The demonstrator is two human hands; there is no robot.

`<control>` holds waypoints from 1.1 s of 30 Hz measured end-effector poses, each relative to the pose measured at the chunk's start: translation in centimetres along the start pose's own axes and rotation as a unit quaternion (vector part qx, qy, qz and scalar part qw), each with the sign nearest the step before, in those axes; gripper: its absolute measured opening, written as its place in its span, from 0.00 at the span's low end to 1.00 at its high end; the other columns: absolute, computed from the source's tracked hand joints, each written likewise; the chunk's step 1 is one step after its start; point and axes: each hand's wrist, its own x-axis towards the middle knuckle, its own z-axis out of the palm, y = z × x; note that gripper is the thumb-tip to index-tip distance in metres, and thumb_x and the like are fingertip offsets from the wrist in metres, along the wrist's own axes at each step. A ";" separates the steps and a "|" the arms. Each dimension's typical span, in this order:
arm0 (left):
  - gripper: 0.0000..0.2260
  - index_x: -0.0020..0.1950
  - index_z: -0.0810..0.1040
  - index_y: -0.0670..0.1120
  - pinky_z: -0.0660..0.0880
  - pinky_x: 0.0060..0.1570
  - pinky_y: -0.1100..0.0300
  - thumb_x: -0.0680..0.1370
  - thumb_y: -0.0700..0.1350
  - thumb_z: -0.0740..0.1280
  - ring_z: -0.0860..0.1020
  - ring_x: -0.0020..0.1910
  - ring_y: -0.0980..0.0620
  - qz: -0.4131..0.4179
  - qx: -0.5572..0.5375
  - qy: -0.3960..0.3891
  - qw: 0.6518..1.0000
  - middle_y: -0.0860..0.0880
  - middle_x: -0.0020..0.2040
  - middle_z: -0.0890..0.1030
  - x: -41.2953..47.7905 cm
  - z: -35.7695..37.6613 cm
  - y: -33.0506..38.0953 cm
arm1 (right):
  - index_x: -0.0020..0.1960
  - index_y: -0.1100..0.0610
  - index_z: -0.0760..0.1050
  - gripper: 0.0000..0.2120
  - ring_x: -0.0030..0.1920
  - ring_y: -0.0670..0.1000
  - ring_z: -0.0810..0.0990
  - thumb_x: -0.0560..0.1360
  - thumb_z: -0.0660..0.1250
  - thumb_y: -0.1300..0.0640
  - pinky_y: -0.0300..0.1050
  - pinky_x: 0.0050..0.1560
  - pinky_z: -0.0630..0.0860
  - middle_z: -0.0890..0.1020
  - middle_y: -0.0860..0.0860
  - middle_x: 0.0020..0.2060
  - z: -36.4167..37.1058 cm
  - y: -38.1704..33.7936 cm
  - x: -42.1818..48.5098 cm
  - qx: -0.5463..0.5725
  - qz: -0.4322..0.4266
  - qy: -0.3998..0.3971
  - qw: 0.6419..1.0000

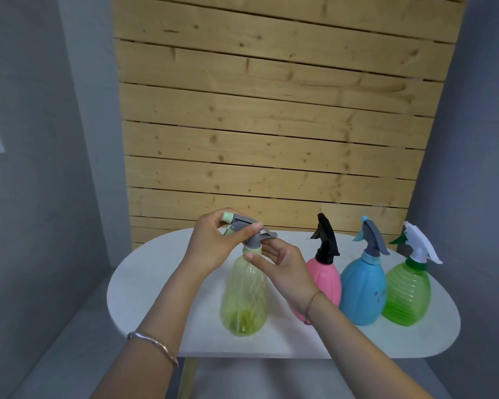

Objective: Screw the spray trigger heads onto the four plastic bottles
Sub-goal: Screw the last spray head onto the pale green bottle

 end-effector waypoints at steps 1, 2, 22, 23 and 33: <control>0.03 0.39 0.84 0.50 0.71 0.41 0.76 0.69 0.46 0.76 0.79 0.39 0.63 -0.002 0.001 -0.007 1.000 0.59 0.37 0.84 0.1 -0.1 0.0 | 0.54 0.56 0.80 0.13 0.53 0.43 0.82 0.70 0.74 0.63 0.39 0.61 0.74 0.85 0.49 0.48 0.1 0.0 0.0 -0.005 -0.003 0.021 1.000; 0.03 0.39 0.84 0.50 0.71 0.41 0.75 0.69 0.47 0.76 0.79 0.39 0.62 -0.005 0.002 -0.011 1.000 0.58 0.38 0.84 0.2 -0.1 -0.1 | 0.53 0.55 0.80 0.14 0.49 0.40 0.82 0.68 0.76 0.62 0.35 0.57 0.74 0.85 0.47 0.45 0.3 0.0 0.1 -0.013 -0.008 0.037 0.999; 0.05 0.39 0.83 0.45 0.72 0.39 0.70 0.70 0.44 0.76 0.78 0.35 0.60 0.003 0.007 -0.037 0.999 0.57 0.33 0.82 0.4 -0.3 0.4 | 0.53 0.55 0.81 0.12 0.55 0.42 0.82 0.70 0.74 0.63 0.36 0.61 0.73 0.85 0.49 0.51 -1.5 -0.6 0.8 -0.033 0.032 -0.052 0.998; 0.06 0.40 0.83 0.43 0.72 0.40 0.68 0.70 0.44 0.76 0.78 0.35 0.60 0.001 0.009 -0.035 0.999 0.57 0.34 0.82 0.4 -0.2 0.3 | 0.50 0.54 0.81 0.12 0.51 0.40 0.82 0.69 0.75 0.64 0.34 0.57 0.74 0.85 0.47 0.48 -1.3 -0.6 0.8 -0.037 0.024 -0.033 0.998; 0.09 0.43 0.82 0.39 0.72 0.42 0.64 0.70 0.45 0.76 0.78 0.38 0.56 -0.010 0.008 -0.028 1.000 0.47 0.39 0.84 0.4 -0.2 0.2 | 0.51 0.53 0.80 0.08 0.55 0.38 0.81 0.73 0.71 0.62 0.31 0.58 0.73 0.85 0.46 0.50 -1.8 -1.3 0.2 -0.047 0.042 -0.069 0.996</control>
